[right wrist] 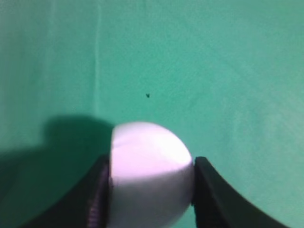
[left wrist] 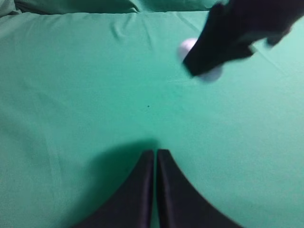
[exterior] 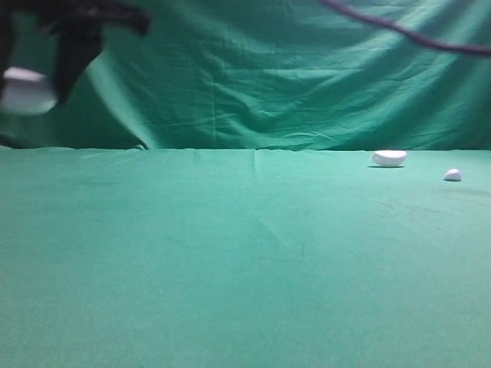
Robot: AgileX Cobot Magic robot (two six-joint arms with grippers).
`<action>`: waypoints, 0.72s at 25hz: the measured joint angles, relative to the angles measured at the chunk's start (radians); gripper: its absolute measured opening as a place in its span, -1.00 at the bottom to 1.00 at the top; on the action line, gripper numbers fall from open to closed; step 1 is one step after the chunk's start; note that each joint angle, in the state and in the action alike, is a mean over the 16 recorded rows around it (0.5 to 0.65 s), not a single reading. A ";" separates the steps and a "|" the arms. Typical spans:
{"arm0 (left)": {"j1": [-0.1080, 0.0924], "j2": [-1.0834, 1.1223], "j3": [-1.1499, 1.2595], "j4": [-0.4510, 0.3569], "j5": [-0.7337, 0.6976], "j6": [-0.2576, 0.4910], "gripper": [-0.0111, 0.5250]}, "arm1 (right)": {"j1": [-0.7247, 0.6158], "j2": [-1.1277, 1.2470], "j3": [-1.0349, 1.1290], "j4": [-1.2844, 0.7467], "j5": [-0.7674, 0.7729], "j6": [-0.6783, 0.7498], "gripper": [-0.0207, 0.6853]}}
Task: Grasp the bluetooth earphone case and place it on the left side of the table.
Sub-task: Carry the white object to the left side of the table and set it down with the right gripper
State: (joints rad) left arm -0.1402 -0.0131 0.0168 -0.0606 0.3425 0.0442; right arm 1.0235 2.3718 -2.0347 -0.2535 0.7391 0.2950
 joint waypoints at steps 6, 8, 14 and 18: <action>0.000 0.000 0.000 0.000 0.000 0.000 -0.96 | 0.000 0.032 -0.009 0.001 -0.005 0.001 0.25; 0.000 0.000 0.000 0.000 0.000 0.000 -0.96 | 0.000 0.029 -0.009 0.002 0.002 0.001 0.36; 0.000 0.000 0.000 0.000 0.000 0.000 -0.96 | 0.000 -0.026 -0.010 0.001 0.081 0.002 0.44; 0.000 0.000 0.000 0.000 0.000 0.000 -0.96 | 0.000 -0.098 -0.011 -0.012 0.176 0.003 0.17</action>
State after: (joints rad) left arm -0.1402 -0.0131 0.0168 -0.0606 0.3425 0.0442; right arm 1.0237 2.2737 -2.0462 -0.2657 0.9146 0.2976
